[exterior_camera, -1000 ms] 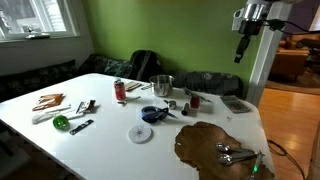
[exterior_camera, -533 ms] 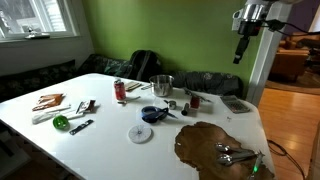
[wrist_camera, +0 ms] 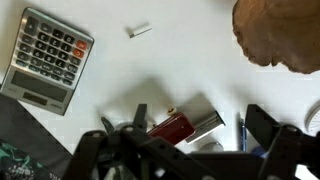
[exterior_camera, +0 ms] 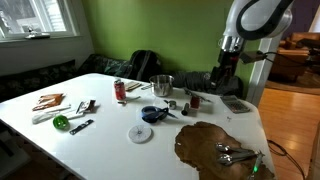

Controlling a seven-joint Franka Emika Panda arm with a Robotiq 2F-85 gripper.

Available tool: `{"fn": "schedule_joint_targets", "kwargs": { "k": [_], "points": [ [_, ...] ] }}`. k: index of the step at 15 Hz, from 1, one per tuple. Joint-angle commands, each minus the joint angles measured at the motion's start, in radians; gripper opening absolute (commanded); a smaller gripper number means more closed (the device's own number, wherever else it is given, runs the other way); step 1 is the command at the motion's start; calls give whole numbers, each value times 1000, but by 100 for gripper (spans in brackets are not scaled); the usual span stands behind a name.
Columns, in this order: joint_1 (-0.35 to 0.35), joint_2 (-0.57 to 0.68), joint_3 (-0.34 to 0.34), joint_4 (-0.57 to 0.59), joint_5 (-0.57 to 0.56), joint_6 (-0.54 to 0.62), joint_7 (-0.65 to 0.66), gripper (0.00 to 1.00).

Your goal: Put the toy cart on the tray

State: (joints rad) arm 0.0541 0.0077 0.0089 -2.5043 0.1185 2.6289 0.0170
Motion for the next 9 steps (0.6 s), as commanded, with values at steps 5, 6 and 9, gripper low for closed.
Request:
{"fn": "schedule_joint_targets", "kwargs": {
  "k": [5, 6, 9],
  "points": [
    [-24, 320, 6, 174, 96, 197, 279, 100],
    [-37, 345, 19, 202, 135, 188, 279, 100],
    [-49, 326, 41, 195, 178, 174, 213, 100]
  ]
}}
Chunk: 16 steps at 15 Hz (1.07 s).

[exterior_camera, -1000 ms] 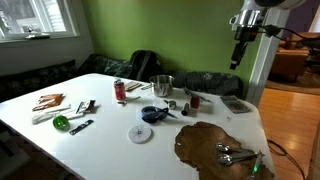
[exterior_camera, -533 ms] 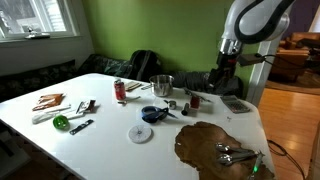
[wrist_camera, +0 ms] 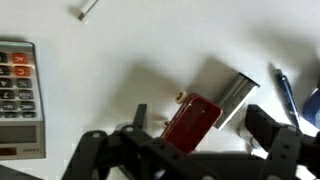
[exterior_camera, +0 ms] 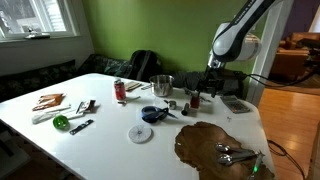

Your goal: Put the toy cart on the tray

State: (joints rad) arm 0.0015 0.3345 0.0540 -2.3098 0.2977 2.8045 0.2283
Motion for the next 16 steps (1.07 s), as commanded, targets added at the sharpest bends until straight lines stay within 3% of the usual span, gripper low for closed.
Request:
{"fn": "schedule_joint_targets", "kwargs": {
  "k": [1, 3, 8, 10, 16],
  "points": [
    [-7, 12, 12, 18, 22, -5, -12, 100],
    [-15, 20, 23, 33, 34, -9, -15, 100],
    [202, 117, -171, 95, -73, 73, 402, 100],
    [251, 167, -204, 146, -101, 69, 517, 100],
    [312, 282, -253, 277, -164, 9, 662, 100]
  ]
}}
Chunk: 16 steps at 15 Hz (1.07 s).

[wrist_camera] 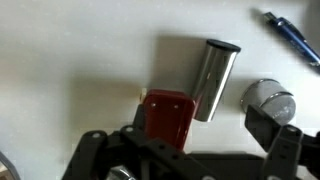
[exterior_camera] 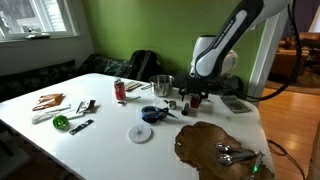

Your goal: Put the toy cart on the tray

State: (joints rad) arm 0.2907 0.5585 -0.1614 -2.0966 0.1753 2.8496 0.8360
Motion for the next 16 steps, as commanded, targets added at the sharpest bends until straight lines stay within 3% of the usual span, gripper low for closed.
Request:
{"fn": "schedule_joint_targets", "kwargs": {
  "k": [1, 4, 6, 9, 16],
  "points": [
    [22, 69, -42, 77, -47, -46, 60, 100],
    [33, 76, -79, 90, -93, -92, 65, 100],
    [27, 79, -82, 100, -111, -114, 68, 75],
    [23, 76, -83, 103, -128, -129, 76, 49],
    [39, 59, -98, 91, -167, -135, 105, 0]
  ]
}}
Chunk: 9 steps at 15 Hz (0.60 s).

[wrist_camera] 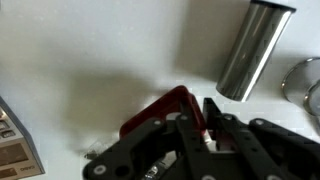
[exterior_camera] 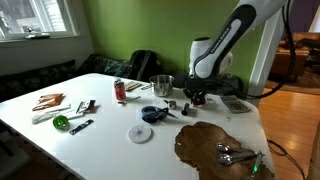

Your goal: Put the toy cart on the tray

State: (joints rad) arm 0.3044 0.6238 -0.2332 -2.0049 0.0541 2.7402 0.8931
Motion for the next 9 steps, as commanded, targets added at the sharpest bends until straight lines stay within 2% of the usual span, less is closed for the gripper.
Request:
{"fn": "schedule_joint_targets", "kwargs": {
  "k": [1, 2, 4, 6, 9],
  "points": [
    [28, -20, -27, -10, -55, -20, 48, 2],
    [41, -51, -34, -36, -73, -2, 48, 5],
    [75, -113, -61, -76, -133, -10, 45, 4],
    [73, -184, -55, -111, -199, -52, -12, 4],
    [8, -316, 70, -185, -179, -163, -155, 4]
  ]
}}
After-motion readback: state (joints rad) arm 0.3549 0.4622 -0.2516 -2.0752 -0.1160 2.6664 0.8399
